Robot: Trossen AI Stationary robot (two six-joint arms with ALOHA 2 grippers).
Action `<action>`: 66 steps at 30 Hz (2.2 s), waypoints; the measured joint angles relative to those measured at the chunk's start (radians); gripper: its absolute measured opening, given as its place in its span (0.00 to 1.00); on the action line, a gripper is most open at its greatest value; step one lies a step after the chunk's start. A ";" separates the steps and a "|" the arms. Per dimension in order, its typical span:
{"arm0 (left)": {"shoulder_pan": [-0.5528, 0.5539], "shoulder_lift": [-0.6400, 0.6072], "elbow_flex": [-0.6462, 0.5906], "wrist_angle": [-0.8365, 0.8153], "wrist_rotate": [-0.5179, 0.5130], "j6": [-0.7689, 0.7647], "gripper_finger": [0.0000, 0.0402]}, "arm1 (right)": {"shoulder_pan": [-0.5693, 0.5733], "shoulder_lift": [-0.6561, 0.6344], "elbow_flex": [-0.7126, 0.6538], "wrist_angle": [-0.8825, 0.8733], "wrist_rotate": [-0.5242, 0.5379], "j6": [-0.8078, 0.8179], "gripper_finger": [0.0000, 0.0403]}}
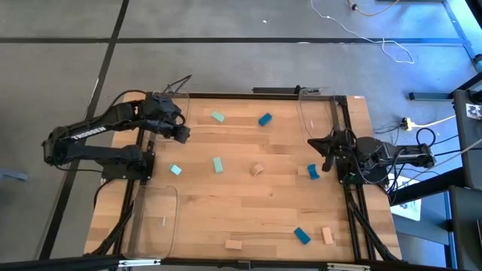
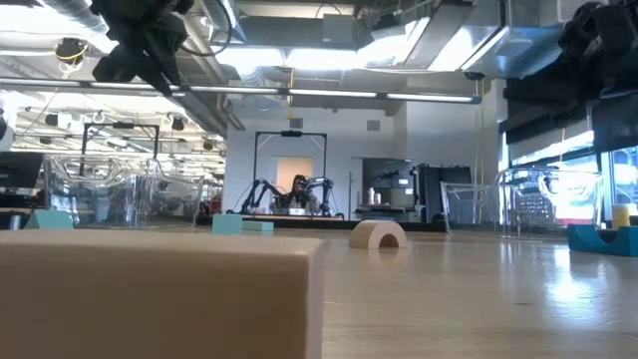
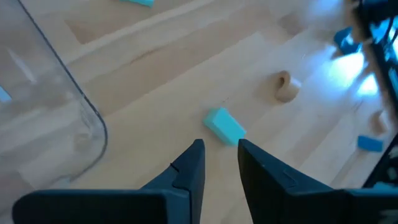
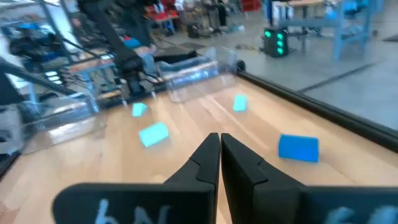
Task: Sort & place blocks by color
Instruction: Put the bottom right light blue block into the top left transparent bin
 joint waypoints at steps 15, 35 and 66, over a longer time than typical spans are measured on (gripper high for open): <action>-0.262 0.144 0.000 0.059 -0.198 -0.555 0.21 | 0.000 0.009 0.000 0.001 0.028 0.010 0.04; -0.471 0.419 0.000 0.183 -0.245 -0.880 0.22 | 0.000 0.009 0.000 0.002 0.018 0.006 0.04; -0.414 0.566 0.000 0.395 -0.220 -0.988 0.59 | 0.000 0.009 0.000 0.002 0.001 0.006 0.04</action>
